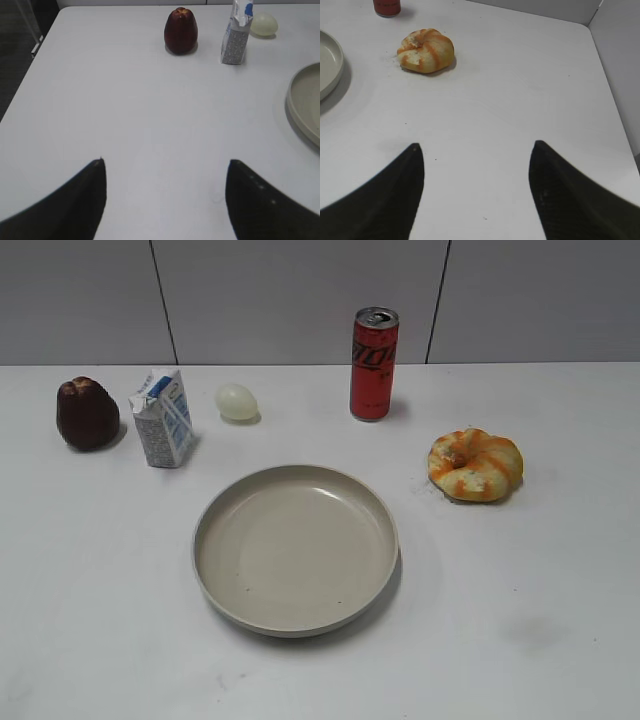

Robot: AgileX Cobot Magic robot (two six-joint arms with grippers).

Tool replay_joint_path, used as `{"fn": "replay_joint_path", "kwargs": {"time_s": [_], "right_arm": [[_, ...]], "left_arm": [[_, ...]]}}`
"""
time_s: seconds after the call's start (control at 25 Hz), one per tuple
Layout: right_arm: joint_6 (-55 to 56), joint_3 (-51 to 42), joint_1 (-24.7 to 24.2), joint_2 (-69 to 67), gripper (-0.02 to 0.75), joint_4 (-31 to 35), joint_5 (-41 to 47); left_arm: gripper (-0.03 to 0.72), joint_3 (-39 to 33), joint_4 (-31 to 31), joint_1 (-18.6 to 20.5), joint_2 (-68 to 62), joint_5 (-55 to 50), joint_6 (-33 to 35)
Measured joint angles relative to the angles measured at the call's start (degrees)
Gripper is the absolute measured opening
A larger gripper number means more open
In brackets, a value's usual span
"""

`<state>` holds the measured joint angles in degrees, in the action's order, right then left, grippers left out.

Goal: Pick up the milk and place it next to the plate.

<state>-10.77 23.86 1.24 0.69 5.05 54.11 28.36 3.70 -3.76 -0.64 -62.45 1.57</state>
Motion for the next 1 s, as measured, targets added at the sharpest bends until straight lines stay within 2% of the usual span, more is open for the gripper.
{"fn": "replay_joint_path", "kwargs": {"time_s": [0.68,0.84,1.0], "right_arm": [[0.0,0.0,0.0,0.0,0.5,0.0,0.0],[0.0,0.0,0.0,0.0,0.5,0.0,0.0],[0.0,0.0,0.0,0.0,0.5,0.0,0.0]], "left_arm": [[0.558,0.11,0.07,0.0,-1.22,0.48,0.0],[0.558,1.51,2.83,0.0,-7.26,4.45,0.52],[0.558,3.69,7.73,-0.07,-17.11,11.66,4.74]]}}
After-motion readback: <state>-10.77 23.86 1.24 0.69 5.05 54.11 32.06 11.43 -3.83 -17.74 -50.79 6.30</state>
